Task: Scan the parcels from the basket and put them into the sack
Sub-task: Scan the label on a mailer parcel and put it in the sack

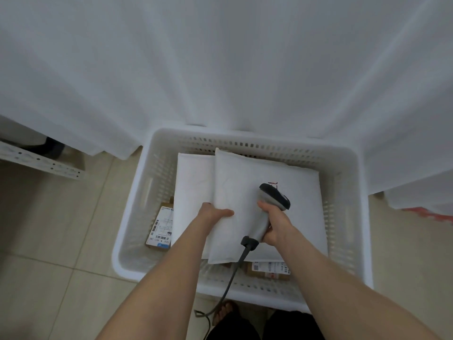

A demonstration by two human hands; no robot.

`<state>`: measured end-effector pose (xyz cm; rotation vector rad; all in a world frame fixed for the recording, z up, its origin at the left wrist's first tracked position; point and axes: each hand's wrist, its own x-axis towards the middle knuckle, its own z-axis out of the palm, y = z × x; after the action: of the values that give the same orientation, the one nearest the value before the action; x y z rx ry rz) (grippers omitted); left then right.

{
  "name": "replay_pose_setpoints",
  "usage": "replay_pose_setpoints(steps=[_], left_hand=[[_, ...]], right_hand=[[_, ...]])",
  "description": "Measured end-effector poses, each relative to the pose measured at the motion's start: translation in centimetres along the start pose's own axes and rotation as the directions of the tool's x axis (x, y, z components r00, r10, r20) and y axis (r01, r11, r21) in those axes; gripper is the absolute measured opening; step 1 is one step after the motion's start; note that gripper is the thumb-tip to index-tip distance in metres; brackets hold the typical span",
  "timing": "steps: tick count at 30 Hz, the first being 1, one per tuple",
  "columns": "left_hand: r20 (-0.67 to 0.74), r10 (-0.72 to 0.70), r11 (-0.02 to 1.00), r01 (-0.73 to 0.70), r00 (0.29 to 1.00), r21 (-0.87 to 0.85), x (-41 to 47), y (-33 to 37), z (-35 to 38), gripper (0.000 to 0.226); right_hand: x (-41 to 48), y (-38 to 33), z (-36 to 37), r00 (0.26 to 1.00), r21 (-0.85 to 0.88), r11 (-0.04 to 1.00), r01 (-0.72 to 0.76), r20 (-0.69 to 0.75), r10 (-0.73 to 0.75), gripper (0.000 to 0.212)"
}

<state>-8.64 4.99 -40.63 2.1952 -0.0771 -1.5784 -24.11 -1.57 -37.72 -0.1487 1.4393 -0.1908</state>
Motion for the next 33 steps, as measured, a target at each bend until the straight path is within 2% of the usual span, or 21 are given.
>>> replay_pose_setpoints(steps=[3, 6, 9, 13, 18, 21, 23, 28, 33], left_hand=[[0.110, 0.091, 0.996, -0.088, 0.990, -0.029, -0.9, 1.4, 0.4, 0.058], [0.026, 0.192, 0.981, -0.192, 0.981, -0.033, -2.8, 3.3, 0.1, 0.040], [-0.047, 0.306, 0.947, -0.300, 0.951, 0.114, -6.0, 5.8, -1.5, 0.035], [-0.112, 0.468, 0.848, -0.410, 0.877, 0.335, -11.6, 9.0, -5.4, 0.030], [-0.074, 0.609, 0.708, -0.500, 0.790, 0.499, -19.8, 12.8, -9.8, 0.035], [-0.094, 0.660, 0.618, -0.467, 0.746, 0.632, -25.7, 15.7, -12.2, 0.042], [-0.133, 0.684, 0.592, -0.439, 0.717, 0.676, -29.5, 17.5, -14.0, 0.043], [-0.122, 0.716, 0.612, -0.535, 0.687, 0.583, -38.2, 20.3, -19.1, 0.045], [-0.181, 0.764, 0.644, -0.721, 0.619, 0.255, -46.3, 22.1, -22.6, 0.043]], right_hand=[[-0.7, -0.5, 0.2, 1.000, -0.014, 1.000, -0.003, 0.021, 0.003, 0.016], [-2.9, -1.7, 0.4, 1.000, -0.012, 1.000, 0.016, 0.022, -0.016, 0.020], [-6.0, -3.2, 0.6, 0.999, 0.025, 0.999, 0.046, -0.008, -0.046, 0.016], [-12.0, -5.2, 1.5, 0.995, 0.097, 0.991, 0.092, -0.042, -0.088, 0.009], [-21.5, -8.2, 2.7, 0.977, 0.180, 0.964, 0.197, -0.122, -0.177, 0.027], [-27.6, -9.8, 3.7, 0.960, 0.190, 0.945, 0.265, -0.140, -0.241, 0.041], [-31.4, -10.4, 4.4, 0.958, 0.186, 0.943, 0.276, -0.128, -0.255, 0.050], [-39.8, -9.9, 5.6, 0.973, 0.186, 0.956, 0.229, -0.006, -0.232, 0.059], [-45.2, -7.6, 6.6, 0.987, 0.056, 0.989, 0.137, 0.078, -0.141, 0.040]])
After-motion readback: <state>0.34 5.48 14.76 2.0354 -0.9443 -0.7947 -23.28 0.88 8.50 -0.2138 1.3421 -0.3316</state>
